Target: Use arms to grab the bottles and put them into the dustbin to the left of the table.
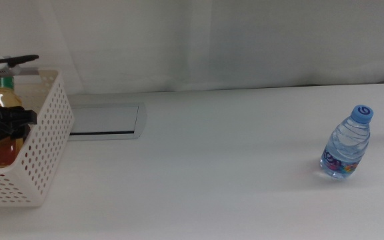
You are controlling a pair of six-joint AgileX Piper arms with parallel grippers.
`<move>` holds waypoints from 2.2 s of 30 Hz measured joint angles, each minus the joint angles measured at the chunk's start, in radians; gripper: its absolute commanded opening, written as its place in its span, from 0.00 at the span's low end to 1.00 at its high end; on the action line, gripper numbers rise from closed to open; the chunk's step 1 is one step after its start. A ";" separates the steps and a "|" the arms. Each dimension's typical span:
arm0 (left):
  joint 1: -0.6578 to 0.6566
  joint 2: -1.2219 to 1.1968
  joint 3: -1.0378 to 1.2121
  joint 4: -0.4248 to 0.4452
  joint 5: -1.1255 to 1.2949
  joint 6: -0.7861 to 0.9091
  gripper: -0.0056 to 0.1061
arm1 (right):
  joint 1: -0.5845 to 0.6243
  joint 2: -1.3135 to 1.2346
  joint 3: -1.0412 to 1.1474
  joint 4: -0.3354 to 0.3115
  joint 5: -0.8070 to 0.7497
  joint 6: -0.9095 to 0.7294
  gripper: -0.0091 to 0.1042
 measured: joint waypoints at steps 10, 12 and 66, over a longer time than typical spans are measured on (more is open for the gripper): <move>0.000 -0.006 -0.013 -0.005 -0.062 -0.028 0.88 | 0.000 0.000 0.000 0.000 0.000 0.000 0.06; 0.000 -0.013 -0.013 -0.005 -0.064 -0.037 0.88 | 0.000 0.000 0.000 0.000 0.000 0.000 0.06; -0.175 -1.224 0.610 -0.212 -0.132 0.102 0.02 | 0.000 -0.001 -0.096 0.138 -0.107 0.008 0.06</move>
